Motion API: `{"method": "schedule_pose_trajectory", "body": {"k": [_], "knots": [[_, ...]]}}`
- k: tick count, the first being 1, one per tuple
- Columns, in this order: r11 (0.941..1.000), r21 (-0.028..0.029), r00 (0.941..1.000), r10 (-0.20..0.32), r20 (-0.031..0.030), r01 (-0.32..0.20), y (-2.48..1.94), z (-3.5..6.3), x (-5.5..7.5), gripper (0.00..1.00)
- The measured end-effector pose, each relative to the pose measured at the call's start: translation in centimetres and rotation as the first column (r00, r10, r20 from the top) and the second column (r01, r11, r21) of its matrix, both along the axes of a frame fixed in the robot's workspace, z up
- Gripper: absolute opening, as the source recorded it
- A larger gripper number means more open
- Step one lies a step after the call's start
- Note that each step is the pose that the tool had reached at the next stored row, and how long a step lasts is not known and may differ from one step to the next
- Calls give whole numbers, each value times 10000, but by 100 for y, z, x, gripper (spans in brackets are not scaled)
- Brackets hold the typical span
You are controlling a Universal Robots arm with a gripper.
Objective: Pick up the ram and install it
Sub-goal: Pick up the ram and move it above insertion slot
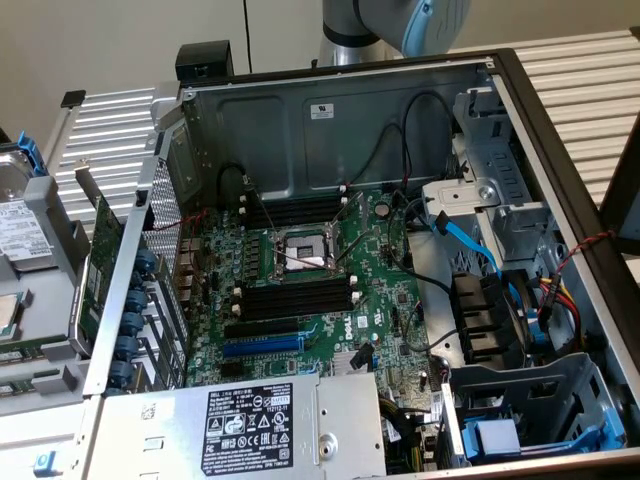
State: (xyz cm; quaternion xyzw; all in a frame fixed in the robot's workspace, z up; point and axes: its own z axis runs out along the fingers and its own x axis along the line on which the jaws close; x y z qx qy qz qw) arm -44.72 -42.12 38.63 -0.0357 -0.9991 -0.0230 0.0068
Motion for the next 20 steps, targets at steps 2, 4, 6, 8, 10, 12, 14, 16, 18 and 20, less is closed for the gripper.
{"method": "schedule_pose_trajectory", "body": {"k": [2, 4, 6, 8, 10, 12, 14, 16, 18, 20], "knots": [[10000, 0, 10000, 0, -1, 0, 0, 0, -1, 11], [10000, 0, 10000, -2, -1, 2, 0, -1, -2, 11], [10000, 0, 10000, -1, 0, 1, 0, -1, -2, 11], [9998, -4, 9998, 193, 0, -193, 0, -2, -5, 11], [9985, -3, 9985, 551, 1, -551, 1, -4, -5, 11], [9959, -3, 9959, 910, 0, -910, 1, -5, -4, 11], [9919, -4, 9919, 1273, 0, -1273, 1, -9, -4, 11], [9865, -4, 9865, 1635, -1, -1635, 1, -12, -4, 11], [9799, -4, 9799, 1994, -1, -1994, 1, -16, -4, 11], [9720, -4, 9720, 2351, -1, -2351, 0, -20, -4, 11]]}}
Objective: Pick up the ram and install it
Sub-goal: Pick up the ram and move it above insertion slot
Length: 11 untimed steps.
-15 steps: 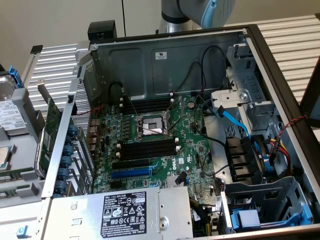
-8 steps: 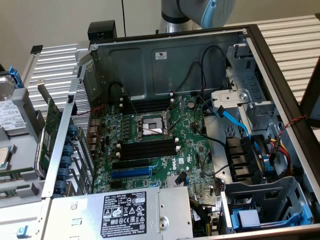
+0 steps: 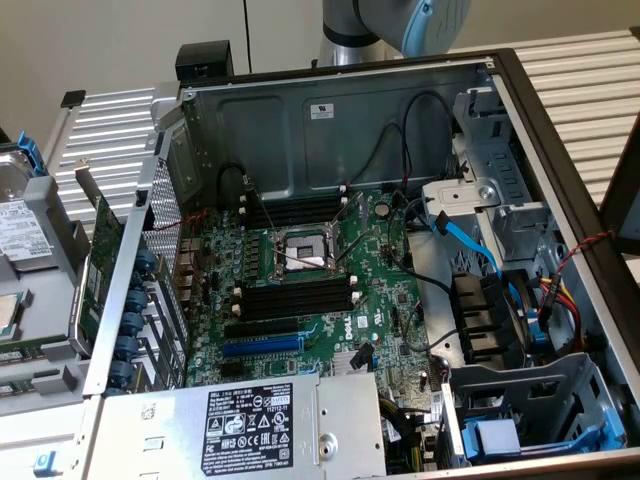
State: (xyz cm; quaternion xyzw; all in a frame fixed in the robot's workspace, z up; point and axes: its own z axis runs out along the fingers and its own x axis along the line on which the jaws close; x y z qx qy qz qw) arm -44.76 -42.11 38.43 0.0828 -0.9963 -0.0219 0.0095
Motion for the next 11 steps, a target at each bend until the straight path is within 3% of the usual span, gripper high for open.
{"method": "schedule_pose_trajectory", "body": {"k": [6, 11], "knots": [[9940, 1, 9940, 1092, 1, -1092, 0, -9, 0, 11], [9800, 0, 9800, 1992, 0, -1992, 0, -14, 0, 11]]}}
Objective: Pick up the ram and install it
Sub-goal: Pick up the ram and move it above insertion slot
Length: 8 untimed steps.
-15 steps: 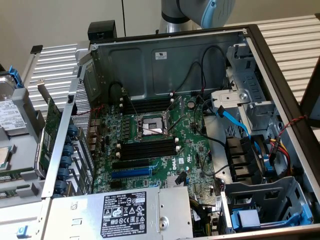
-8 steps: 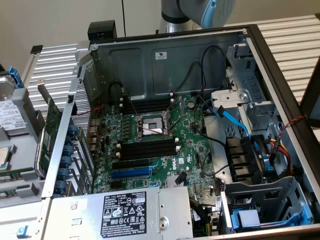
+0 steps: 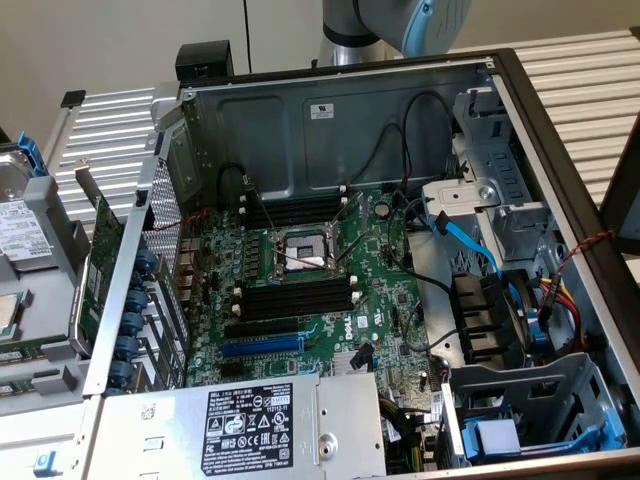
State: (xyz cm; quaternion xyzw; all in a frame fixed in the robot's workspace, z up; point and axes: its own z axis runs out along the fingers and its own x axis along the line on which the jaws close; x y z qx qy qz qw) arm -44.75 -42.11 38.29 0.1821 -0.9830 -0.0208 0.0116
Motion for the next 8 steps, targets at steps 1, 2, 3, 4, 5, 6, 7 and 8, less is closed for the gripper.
{"method": "schedule_pose_trajectory", "body": {"k": [1, 2, 3, 4, 5, 6, 7, 8], "knots": [[9998, 0, 9998, 181, 0, -181, 0, -1, 0, 11], [9994, -1, 9994, 359, -1, -359, 0, -1, 0, 11], [9985, 0, 9985, 539, 0, -539, 0, -3, 0, 11], [9974, 0, 9974, 725, 0, -725, 0, -5, 0, 11], [9959, 0, 9959, 904, 0, -904, 0, -6, 0, 11], [9941, 0, 9941, 1083, 0, -1083, 0, -8, 0, 11], [9920, 0, 9920, 1260, 0, -1260, 0, -9, 0, 11], [9896, 0, 9896, 1439, -1, -1439, 0, -10, 0, 11]]}}
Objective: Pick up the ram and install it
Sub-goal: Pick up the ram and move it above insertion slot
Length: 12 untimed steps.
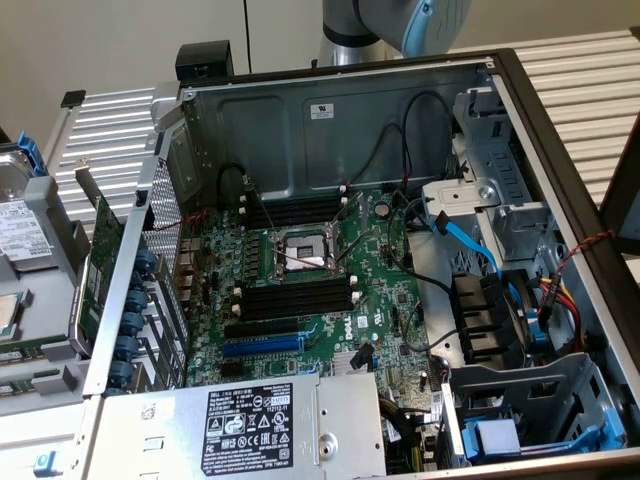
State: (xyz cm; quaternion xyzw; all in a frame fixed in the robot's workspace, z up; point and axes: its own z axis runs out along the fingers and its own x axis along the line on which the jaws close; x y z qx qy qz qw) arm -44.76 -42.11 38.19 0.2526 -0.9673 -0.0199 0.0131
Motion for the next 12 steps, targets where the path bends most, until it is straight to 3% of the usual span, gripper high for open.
{"method": "schedule_pose_trajectory", "body": {"k": [6, 12], "knots": [[9940, 1, 9940, 1098, 0, -1098, 0, -9, 0, 11], [9761, 1, 9761, 2173, 2, -2173, 0, -17, 0, 11]]}}
